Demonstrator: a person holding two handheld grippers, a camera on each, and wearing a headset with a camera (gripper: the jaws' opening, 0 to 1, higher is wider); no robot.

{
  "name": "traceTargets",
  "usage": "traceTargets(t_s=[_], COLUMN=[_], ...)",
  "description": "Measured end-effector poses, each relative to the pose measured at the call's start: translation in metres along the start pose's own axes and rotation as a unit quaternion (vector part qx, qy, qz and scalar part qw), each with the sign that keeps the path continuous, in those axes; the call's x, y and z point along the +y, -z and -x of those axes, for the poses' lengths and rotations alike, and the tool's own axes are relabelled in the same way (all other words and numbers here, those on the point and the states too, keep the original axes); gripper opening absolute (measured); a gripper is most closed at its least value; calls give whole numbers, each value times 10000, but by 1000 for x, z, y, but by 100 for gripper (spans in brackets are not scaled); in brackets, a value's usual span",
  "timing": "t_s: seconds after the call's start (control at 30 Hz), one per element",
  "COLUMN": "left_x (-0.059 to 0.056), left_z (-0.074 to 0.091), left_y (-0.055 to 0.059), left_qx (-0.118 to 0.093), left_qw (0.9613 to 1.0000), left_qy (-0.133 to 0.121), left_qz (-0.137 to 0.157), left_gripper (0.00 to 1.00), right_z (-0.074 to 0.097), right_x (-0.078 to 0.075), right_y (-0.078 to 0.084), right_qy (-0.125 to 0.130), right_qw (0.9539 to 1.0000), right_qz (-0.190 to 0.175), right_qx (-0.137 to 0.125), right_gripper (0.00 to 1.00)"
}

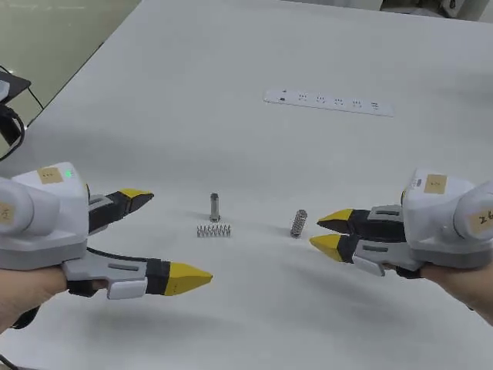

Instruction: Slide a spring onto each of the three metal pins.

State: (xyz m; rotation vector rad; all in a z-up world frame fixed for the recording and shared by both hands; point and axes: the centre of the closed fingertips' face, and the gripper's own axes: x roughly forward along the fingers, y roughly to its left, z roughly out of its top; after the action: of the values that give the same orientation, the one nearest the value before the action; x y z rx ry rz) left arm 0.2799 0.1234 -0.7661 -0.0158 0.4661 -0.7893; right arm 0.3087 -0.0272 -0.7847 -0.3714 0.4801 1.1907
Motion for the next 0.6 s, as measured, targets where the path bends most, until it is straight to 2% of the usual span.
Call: traceTargets(t_s=[0.17, 0.3, 0.43, 0.6], left_x=[-1, -1, -2, -2], left_z=[2, 2, 3, 5], left_y=[1, 3, 5, 7], left_qx=[-6, 6, 13, 9], left_qw=[10000, 10000, 10000, 10000], left_qy=[4, 5, 10, 3], left_qz=[17, 44, 56, 76], left_gripper=[97, 96, 96, 96], right_z=[-4, -9, -14, -26], right_x=[12, 15, 18, 21], right_y=[3, 4, -1, -16], right_qy=[-97, -149, -198, -308], right_qw=[9999, 9999, 9998, 9995], right_qz=[-54, -53, 11, 78], right_qx=[-27, -4, -15, -55], right_gripper=[14, 14, 14, 14])
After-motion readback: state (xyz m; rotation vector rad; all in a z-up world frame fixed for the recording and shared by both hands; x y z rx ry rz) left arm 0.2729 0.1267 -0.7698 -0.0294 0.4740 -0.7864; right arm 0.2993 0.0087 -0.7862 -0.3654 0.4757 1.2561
